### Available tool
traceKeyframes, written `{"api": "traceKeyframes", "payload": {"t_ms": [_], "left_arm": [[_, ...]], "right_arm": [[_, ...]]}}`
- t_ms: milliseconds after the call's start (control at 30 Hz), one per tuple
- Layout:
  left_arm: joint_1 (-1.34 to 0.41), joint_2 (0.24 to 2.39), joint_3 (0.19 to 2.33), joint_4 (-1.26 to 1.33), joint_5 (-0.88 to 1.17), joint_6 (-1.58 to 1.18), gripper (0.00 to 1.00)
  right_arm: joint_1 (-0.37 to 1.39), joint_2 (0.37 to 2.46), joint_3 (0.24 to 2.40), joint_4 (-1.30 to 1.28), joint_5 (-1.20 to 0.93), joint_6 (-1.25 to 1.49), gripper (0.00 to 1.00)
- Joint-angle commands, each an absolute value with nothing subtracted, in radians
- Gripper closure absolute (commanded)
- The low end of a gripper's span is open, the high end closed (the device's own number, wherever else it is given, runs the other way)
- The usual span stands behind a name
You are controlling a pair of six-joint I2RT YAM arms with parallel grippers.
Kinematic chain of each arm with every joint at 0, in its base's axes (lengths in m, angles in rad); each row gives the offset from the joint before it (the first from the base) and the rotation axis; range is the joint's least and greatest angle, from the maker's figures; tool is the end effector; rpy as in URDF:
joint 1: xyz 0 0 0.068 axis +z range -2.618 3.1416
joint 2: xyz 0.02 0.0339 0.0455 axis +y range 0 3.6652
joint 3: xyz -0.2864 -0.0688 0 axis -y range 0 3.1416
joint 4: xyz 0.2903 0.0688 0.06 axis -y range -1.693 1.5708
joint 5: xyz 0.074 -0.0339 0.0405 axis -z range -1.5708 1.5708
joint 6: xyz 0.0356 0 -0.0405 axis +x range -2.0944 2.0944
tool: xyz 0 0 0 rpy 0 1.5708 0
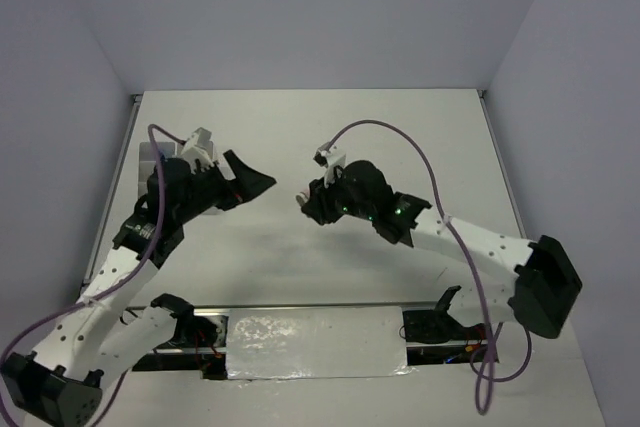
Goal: Sort the stationery into containers
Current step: Pick up the stapler from the center of the board.
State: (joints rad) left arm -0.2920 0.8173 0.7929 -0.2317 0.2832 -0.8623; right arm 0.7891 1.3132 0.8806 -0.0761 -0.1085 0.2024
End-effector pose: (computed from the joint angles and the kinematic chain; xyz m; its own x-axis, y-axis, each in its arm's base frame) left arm 0.2082 -0.0730 0.3479 -0.5643 -0.5917 -0.5757 0.1641 0.6031 -0.7806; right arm 0.2307 0.2378 0.2699 -0.4913 -0.2113 -0.8449 -0.6874 0.6898 0.2272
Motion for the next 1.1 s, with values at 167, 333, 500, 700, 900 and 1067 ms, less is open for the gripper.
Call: {"api": "traceKeyframes", "payload": {"t_ms": [167,333,500,700,900,1067], "left_arm": [[-0.715,0.934,0.954,-0.136,-0.050,-1.026,0.04],[-0.824,1.003,0.965,-0.123,-0.095,-1.028,0.09],[-0.854,1.022,0.977,-0.173,-0.138,-1.009,0.13],[-0.857,0.997,0.974,-0.184,-0.161,-0.996,0.50],[-0.857,1.035,0.997,-0.152,-0.109,-0.953,0.73],[-0.859,1.080,1.035,-0.161,-0.072,-0.917,1.00]], "right_arm": [[1.066,1.082,0.795,0.118,0.189,0.215,1.00],[1.120,1.025,0.805,0.084,0.282,0.199,1.00],[1.140,1.002,0.810,0.048,0.367,0.190,1.00],[1.141,0.997,0.818,0.038,0.370,0.181,1.00],[1.152,1.022,0.816,0.076,0.270,0.166,1.00],[1.152,1.009,0.805,0.090,0.268,0.164,0.70]]}}
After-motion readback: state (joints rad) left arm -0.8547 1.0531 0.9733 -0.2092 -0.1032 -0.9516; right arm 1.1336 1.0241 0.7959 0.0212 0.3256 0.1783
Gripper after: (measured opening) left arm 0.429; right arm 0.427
